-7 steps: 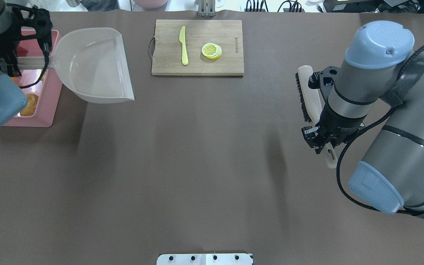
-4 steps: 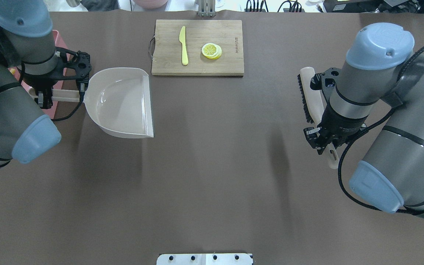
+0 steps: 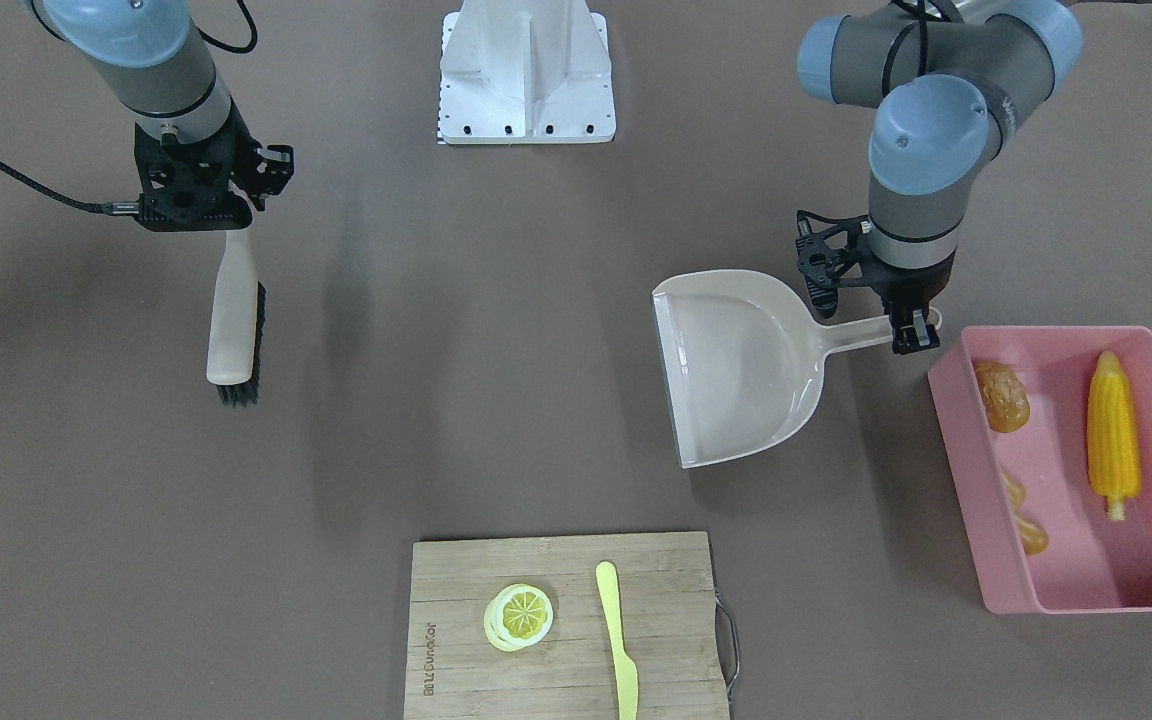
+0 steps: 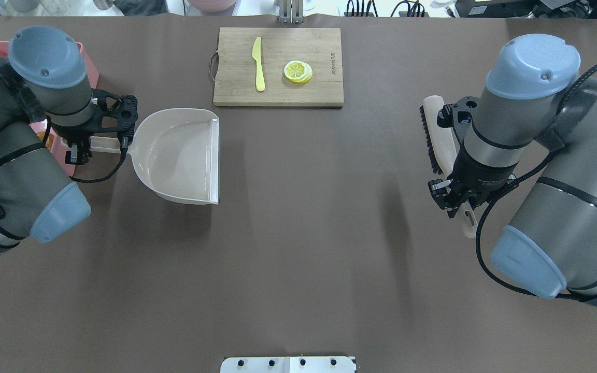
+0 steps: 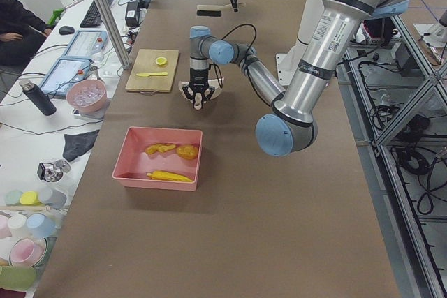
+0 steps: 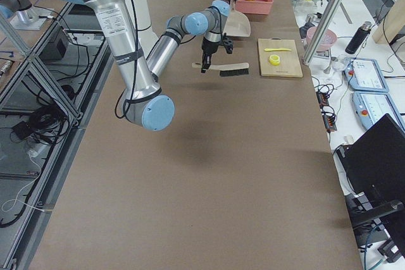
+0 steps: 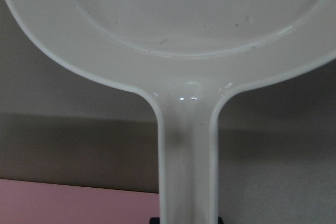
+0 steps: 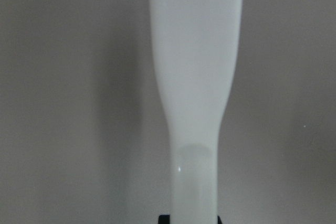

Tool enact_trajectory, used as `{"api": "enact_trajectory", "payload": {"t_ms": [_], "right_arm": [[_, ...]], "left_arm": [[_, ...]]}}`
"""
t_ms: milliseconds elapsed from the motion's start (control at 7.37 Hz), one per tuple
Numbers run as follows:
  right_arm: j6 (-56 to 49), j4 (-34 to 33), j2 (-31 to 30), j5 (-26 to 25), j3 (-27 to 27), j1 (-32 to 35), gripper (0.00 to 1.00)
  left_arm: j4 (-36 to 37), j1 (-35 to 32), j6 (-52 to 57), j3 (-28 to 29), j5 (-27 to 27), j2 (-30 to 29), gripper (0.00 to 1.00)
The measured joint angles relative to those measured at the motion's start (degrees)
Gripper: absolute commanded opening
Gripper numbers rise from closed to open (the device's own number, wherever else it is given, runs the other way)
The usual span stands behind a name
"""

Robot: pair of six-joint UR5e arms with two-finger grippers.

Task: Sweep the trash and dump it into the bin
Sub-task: 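Bring the empty dustpan back down toward the table with the left gripper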

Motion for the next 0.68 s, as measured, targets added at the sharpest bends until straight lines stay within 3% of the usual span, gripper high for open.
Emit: {"api": "enact_trajectory", "payload": {"t_ms": [678], "right_arm": [[0.0, 0.0, 0.1, -0.6, -0.2, 0.0, 0.00]], "left_arm": [[-3.3, 2.7, -5.2, 0.4, -0.1, 1.7, 0.04]]}}
